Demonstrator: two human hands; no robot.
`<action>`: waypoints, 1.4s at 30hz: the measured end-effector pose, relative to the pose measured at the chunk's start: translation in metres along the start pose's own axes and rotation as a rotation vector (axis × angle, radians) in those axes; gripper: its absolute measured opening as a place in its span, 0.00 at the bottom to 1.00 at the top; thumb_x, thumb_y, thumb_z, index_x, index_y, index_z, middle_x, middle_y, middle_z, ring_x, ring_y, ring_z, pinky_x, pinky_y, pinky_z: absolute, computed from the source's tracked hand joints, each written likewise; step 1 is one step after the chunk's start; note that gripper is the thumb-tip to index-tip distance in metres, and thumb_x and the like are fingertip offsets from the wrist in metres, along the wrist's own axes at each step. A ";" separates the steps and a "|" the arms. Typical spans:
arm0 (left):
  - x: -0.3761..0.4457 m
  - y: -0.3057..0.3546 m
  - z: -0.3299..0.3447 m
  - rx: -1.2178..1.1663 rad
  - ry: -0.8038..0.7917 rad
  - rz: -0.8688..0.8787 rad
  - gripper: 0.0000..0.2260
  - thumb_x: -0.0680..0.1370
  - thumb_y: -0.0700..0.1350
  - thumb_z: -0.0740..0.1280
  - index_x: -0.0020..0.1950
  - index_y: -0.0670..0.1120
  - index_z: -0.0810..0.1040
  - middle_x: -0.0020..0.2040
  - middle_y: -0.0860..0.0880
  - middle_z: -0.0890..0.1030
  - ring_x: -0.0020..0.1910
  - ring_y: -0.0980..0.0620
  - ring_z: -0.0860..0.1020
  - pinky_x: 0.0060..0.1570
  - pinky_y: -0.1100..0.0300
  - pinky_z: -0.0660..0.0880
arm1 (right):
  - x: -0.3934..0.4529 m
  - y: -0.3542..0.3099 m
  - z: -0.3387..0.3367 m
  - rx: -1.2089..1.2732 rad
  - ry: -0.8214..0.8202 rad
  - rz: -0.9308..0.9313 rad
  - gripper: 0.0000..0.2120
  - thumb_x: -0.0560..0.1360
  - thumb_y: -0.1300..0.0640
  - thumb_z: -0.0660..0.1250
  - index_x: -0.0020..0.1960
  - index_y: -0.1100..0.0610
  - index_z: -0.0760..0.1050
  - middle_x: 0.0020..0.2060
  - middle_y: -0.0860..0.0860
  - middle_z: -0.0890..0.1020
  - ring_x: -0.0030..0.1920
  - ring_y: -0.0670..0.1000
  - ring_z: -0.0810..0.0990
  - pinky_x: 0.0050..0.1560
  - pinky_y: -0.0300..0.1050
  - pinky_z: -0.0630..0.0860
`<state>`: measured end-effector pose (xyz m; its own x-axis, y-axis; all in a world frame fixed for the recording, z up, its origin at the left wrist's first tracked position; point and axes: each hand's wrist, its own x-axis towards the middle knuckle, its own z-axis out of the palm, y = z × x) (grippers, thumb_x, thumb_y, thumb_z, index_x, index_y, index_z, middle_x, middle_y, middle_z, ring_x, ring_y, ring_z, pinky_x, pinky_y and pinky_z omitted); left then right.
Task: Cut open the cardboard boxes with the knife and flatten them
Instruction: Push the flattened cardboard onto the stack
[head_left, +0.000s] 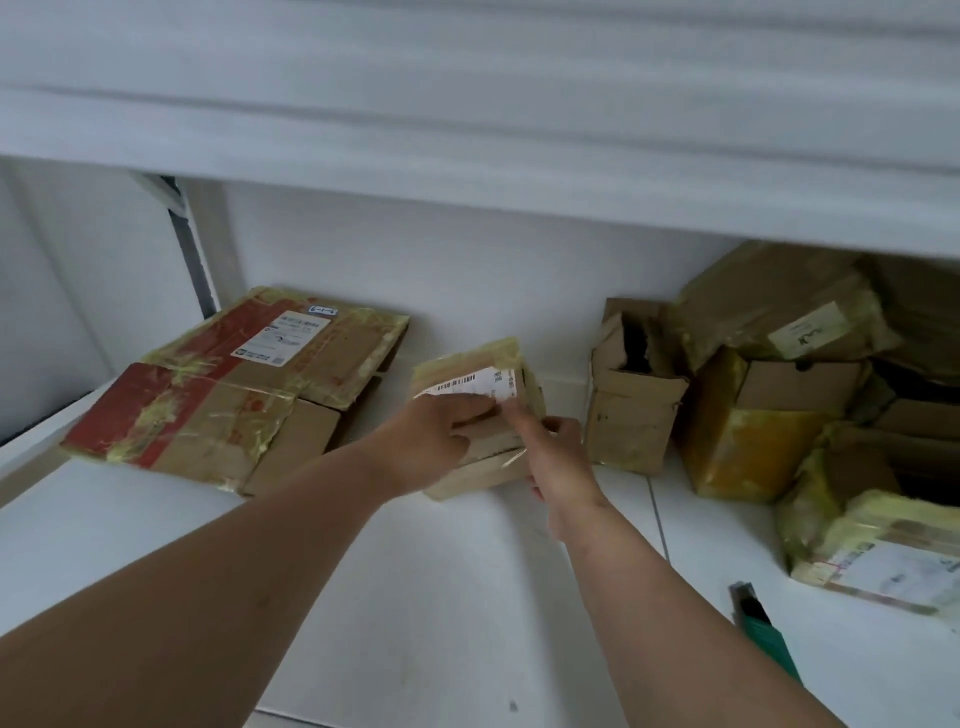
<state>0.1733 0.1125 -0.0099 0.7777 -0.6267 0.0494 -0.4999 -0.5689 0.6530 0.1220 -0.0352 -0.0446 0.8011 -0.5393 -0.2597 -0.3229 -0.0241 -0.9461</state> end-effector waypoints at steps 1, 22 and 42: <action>-0.003 0.002 0.003 -0.001 -0.005 0.015 0.25 0.76 0.34 0.61 0.72 0.51 0.72 0.68 0.54 0.74 0.64 0.55 0.72 0.50 0.80 0.65 | -0.002 0.004 -0.004 0.004 -0.003 0.018 0.46 0.53 0.22 0.67 0.62 0.50 0.70 0.59 0.52 0.77 0.53 0.52 0.78 0.51 0.51 0.78; -0.081 0.025 0.065 0.480 -0.027 0.339 0.33 0.73 0.67 0.43 0.76 0.59 0.64 0.76 0.58 0.64 0.75 0.54 0.60 0.73 0.50 0.58 | -0.144 0.097 -0.085 -0.273 0.146 -0.121 0.21 0.82 0.45 0.50 0.61 0.50 0.79 0.56 0.51 0.83 0.57 0.55 0.79 0.64 0.56 0.73; -0.093 0.063 0.099 0.656 -0.013 0.089 0.30 0.75 0.70 0.56 0.76 0.64 0.58 0.78 0.61 0.57 0.77 0.56 0.54 0.72 0.49 0.54 | -0.136 0.135 -0.192 -1.100 0.238 -0.125 0.17 0.79 0.60 0.55 0.66 0.58 0.68 0.58 0.56 0.72 0.57 0.58 0.72 0.46 0.47 0.64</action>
<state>0.0314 0.0822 -0.0484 0.7202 -0.6902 0.0703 -0.6936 -0.7185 0.0514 -0.1271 -0.1266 -0.1001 0.7806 -0.6246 -0.0205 -0.6092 -0.7532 -0.2480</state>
